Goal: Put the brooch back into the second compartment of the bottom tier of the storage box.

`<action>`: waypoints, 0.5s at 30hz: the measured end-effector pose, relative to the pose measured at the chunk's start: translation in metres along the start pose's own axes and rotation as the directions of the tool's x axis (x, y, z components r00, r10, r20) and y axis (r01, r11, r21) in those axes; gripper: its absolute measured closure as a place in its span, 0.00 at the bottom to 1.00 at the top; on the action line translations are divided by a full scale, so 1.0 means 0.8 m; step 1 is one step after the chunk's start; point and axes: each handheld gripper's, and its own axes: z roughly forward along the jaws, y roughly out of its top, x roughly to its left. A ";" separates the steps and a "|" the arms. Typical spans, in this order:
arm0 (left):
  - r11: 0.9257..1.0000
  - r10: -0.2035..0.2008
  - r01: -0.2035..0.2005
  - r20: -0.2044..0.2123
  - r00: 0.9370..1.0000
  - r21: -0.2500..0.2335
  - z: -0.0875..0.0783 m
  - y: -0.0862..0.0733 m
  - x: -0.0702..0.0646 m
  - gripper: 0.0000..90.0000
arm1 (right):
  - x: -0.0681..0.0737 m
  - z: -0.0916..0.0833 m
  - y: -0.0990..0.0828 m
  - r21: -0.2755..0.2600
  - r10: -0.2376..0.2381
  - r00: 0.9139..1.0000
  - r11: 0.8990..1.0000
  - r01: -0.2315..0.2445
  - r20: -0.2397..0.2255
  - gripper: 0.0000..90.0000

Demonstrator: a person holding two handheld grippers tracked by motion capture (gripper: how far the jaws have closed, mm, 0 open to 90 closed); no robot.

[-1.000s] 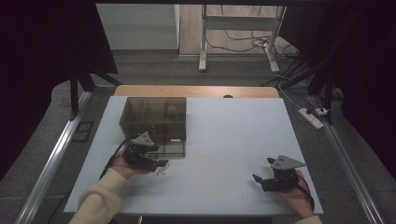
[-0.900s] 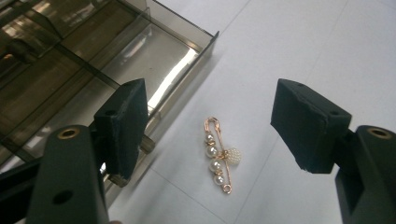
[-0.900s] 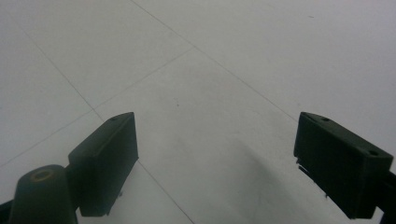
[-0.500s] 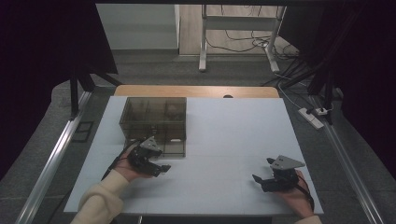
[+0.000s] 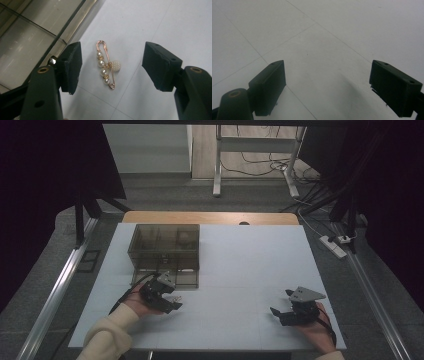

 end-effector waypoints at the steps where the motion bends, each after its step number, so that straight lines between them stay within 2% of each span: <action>1: 1.000 -0.002 0.002 -0.001 1.000 0.003 0.001 0.000 0.000 0.37 | 0.000 0.000 0.000 0.000 -0.001 1.000 1.000 0.001 -0.002 0.15; 9: 0.999 -0.008 0.008 -0.019 1.000 0.041 0.011 -0.001 0.001 0.39 | 0.000 0.000 0.000 0.002 0.000 1.000 1.000 0.000 0.000 0.15; 15: 0.998 0.010 -0.009 -0.021 1.000 0.062 0.016 -0.001 0.000 0.44 | 0.001 0.001 0.000 0.004 0.000 1.000 1.000 0.000 0.001 0.15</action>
